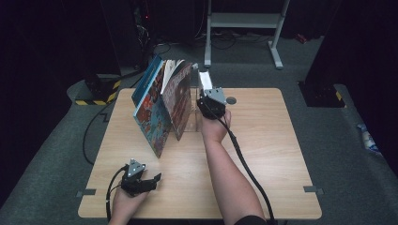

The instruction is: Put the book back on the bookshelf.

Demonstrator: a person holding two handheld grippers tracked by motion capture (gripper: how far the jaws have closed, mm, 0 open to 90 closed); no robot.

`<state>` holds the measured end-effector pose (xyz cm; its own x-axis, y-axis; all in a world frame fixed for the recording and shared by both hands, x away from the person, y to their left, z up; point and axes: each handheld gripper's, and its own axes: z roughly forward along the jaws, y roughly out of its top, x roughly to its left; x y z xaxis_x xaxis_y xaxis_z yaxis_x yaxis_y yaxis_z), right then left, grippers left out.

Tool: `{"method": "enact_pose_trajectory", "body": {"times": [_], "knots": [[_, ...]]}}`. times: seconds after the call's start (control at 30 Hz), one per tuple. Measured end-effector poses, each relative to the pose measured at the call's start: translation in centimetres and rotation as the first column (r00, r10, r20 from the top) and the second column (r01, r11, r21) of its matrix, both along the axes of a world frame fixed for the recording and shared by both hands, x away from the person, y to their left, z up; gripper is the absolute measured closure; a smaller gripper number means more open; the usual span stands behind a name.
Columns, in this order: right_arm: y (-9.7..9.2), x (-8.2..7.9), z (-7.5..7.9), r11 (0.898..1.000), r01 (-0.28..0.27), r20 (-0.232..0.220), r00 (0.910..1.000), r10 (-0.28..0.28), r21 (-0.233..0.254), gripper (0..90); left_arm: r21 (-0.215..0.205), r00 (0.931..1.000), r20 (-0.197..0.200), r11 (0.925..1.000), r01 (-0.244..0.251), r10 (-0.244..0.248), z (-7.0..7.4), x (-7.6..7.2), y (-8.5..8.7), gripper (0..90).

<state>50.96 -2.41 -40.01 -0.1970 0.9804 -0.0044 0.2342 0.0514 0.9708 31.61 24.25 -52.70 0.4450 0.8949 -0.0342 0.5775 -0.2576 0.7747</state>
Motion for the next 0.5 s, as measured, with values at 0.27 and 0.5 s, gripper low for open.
{"method": "enact_pose_trajectory", "body": {"times": [0.27, 0.5], "knots": [[-0.37, -0.28, -0.23, 1.0, -0.009, -0.013, 0.9999, 0.01, 0.029, 49.3, -0.006, 1.0, -0.004, 1.0, -0.002, 0.002, -0.02, -0.01, -0.04, 21.7], [-0.79, -0.39, -0.86, 0.998, -0.044, -0.053, 0.9975, 0.046, 0.038, 43.2, -0.006, 1.0, -0.003, 1.0, -0.001, 0.001, -0.02, -0.01, -0.05, 21.7]]}}
